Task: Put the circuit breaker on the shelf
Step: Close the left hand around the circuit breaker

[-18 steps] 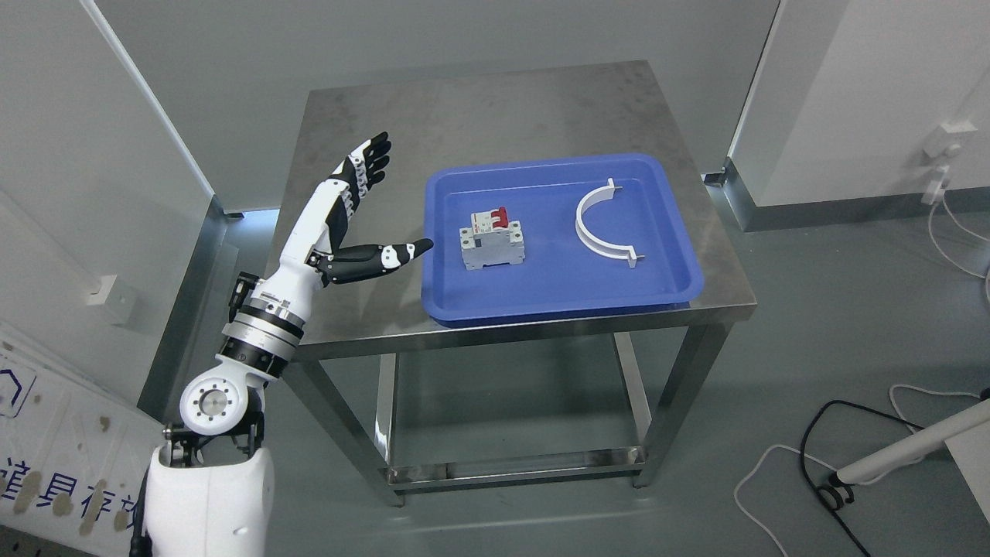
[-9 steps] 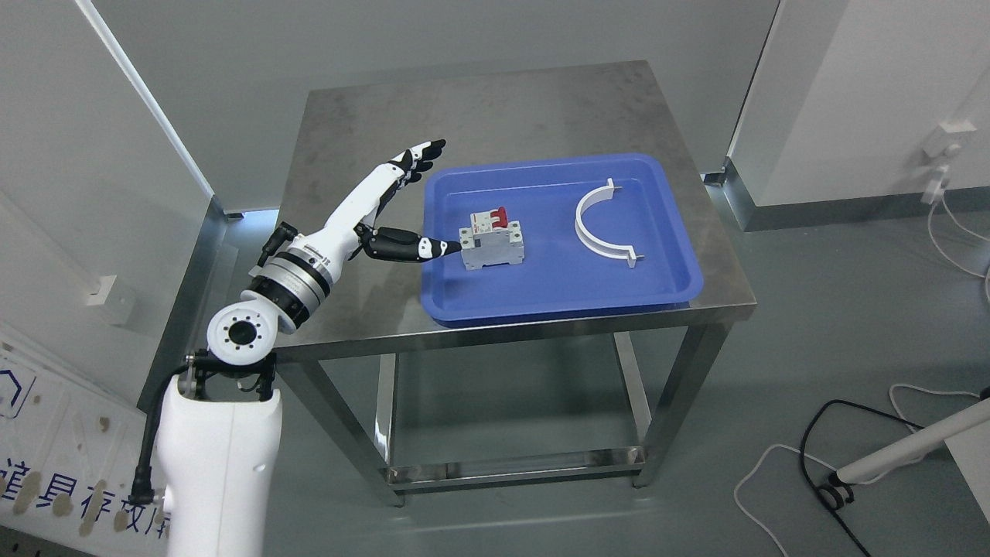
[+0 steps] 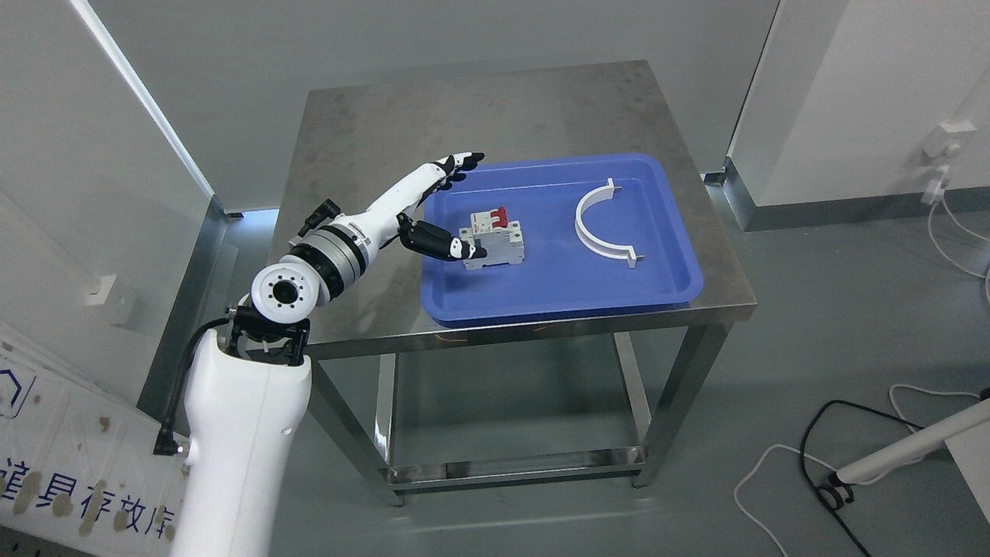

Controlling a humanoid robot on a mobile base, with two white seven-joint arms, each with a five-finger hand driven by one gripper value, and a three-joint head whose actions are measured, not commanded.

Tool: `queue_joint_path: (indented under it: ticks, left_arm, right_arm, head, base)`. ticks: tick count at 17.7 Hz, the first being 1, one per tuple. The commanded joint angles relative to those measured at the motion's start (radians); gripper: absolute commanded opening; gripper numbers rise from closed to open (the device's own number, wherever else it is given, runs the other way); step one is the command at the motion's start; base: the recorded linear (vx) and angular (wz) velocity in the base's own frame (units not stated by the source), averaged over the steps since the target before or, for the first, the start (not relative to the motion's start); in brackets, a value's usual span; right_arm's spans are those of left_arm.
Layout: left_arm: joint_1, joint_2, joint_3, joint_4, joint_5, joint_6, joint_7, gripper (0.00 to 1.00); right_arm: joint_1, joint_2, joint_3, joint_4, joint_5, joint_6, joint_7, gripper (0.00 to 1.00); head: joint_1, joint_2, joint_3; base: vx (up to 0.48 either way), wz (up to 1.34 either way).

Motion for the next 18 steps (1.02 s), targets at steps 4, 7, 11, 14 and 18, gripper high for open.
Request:
queue_joint_path:
  ticks: [4,7,11,14,18]
  left_arm:
    - [-0.019,-0.058,-0.119,0.129,-0.115,-0.004,0.001,0.92]
    - [-0.016,-0.058,-0.104,0.143,-0.129,-0.011,0.002,0.83]
    - [-0.018,-0.058,-0.036,0.196,-0.207,-0.134,0.008,0.63]
    - [-0.015,-0.058,0.036,0.235,-0.243,-0.222,0.005,0.52]
    - [-0.019,-0.058,0.066,0.244,-0.244,-0.310,0.010,0.25]
  right_arm:
    - [0.000,-0.017,0.000,0.000,0.000,0.000,0.000,1.00]
    - [0.000,-0.017,0.000,0.000,0.000,0.000,0.000,1.00]
    - [0.000,-0.017,0.000,0.000,0.000,0.000,0.000,1.00]
    - [-0.002,-0.017,0.000,0.000,0.000,0.000,0.000,1.00]
    - [0.000,-0.017,0.000,0.000,0.000,0.000,0.000,1.00]
  head:
    - [0.0000,0.000,0.000]
    - [0.0000,0.000,0.000]
    - [0.0000,0.000,0.000]
    - [0.0000,0.000,0.000]
    - [0.0000,0.000,0.000]
  base:
    - [0.000,0.00]
    - [0.000,0.00]
    - [0.000,0.00]
    - [0.000,0.00]
    - [0.000,0.00]
